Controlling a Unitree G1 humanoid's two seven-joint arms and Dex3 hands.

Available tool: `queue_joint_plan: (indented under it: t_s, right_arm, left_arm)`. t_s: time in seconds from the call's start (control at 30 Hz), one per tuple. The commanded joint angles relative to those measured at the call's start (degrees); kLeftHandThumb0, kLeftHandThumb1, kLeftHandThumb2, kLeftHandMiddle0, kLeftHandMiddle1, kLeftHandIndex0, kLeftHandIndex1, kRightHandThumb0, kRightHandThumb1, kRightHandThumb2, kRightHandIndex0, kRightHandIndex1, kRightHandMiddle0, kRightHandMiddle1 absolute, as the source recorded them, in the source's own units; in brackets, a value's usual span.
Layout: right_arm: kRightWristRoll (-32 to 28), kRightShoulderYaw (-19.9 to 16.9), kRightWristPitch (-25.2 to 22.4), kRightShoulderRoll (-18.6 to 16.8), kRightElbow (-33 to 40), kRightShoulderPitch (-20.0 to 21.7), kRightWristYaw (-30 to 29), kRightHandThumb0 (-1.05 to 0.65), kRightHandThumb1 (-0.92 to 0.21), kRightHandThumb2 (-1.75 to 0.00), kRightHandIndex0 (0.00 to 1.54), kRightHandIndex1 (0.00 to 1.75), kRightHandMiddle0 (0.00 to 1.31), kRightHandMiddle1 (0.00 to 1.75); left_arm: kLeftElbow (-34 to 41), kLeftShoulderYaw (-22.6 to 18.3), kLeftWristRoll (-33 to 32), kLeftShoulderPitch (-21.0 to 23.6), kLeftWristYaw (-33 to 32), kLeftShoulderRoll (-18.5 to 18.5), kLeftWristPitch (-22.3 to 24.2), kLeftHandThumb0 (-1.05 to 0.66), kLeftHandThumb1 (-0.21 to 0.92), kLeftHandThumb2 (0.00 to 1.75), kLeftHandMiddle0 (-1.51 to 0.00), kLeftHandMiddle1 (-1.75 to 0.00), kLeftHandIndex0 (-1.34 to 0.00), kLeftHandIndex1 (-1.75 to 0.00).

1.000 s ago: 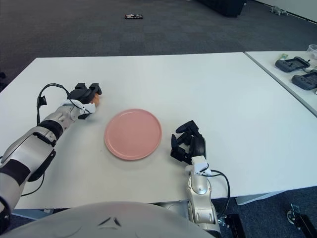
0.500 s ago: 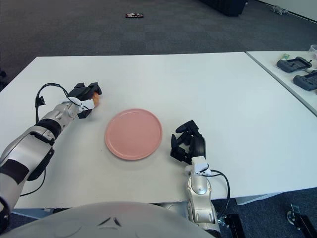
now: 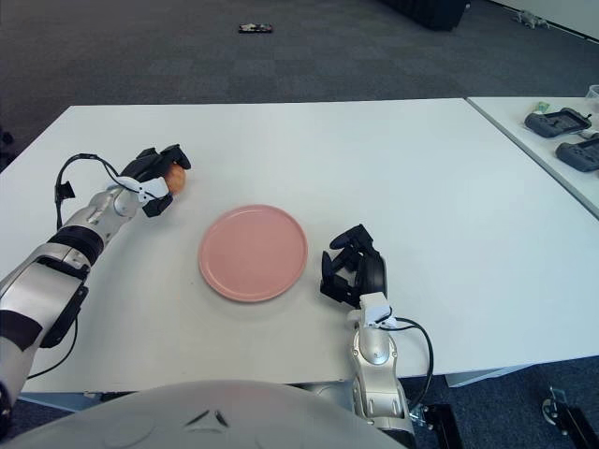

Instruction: Put the apple into the plate.

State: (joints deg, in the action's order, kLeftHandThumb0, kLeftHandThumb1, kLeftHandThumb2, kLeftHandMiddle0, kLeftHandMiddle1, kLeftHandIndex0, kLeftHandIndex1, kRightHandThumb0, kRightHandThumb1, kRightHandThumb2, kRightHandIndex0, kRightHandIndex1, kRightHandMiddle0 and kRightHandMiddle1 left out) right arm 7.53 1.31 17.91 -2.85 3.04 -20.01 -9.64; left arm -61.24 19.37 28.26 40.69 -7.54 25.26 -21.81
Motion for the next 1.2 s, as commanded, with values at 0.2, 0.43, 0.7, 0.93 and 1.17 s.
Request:
queue_joint_plan:
  t_s: [0.2, 0.43, 0.7, 0.93, 1.17]
  right_arm:
    - [-0.20, -0.56, -0.30, -0.06, -0.29, 0.96, -0.15, -0.42, -0.50, -1.09, 0.79, 1.67, 0.47, 1.75]
    - [-0.10, -0.62, -0.33, -0.23, -0.28, 1.10, -0.32, -0.42, -0.51, -1.09, 0.78, 1.66, 0.46, 1.75]
    - [0.16, -0.54, 0.28, 0.03, -0.56, 1.22, -0.19, -0.42, -0.51, -1.08, 0.79, 1.67, 0.46, 1.75]
    - [0.01, -0.46, 0.49, 0.12, -0.77, 1.20, 0.00, -0.42, -0.51, -1.08, 0.79, 1.68, 0.46, 1.75]
    - [-0.11, -0.43, 0.23, -0.01, -0.73, 1.29, 0.00, -0.42, -0.51, -1.08, 0.80, 1.67, 0.46, 1.75]
  left_arm:
    - [6.72, -6.64, -5.08, -3.59, -2.23, 0.84, -2.13, 0.00, -0.02, 1.65, -0.92, -1.59, -0.63, -1.75]
    - [13.67, -9.65, -6.50, -6.43, -2.98, 0.47, -0.79, 0.00, -0.01, 1.65, -0.91, -1.60, -0.63, -1.75]
    - [27.18, -11.93, -7.21, -11.14, -1.35, 0.24, 1.71, 0.00, -0.02, 1.66, -0.91, -1.62, -0.63, -1.75]
    - [40.69, -11.74, -7.09, -16.76, 0.29, -1.00, 3.45, 0.00, -0.02, 1.66, -0.91, -1.61, -0.63, -1.75]
    - [49.34, -10.43, -6.66, -19.94, 3.32, -2.90, 4.63, 0.00, -0.03, 1.67, -0.91, -1.62, -0.64, -1.75]
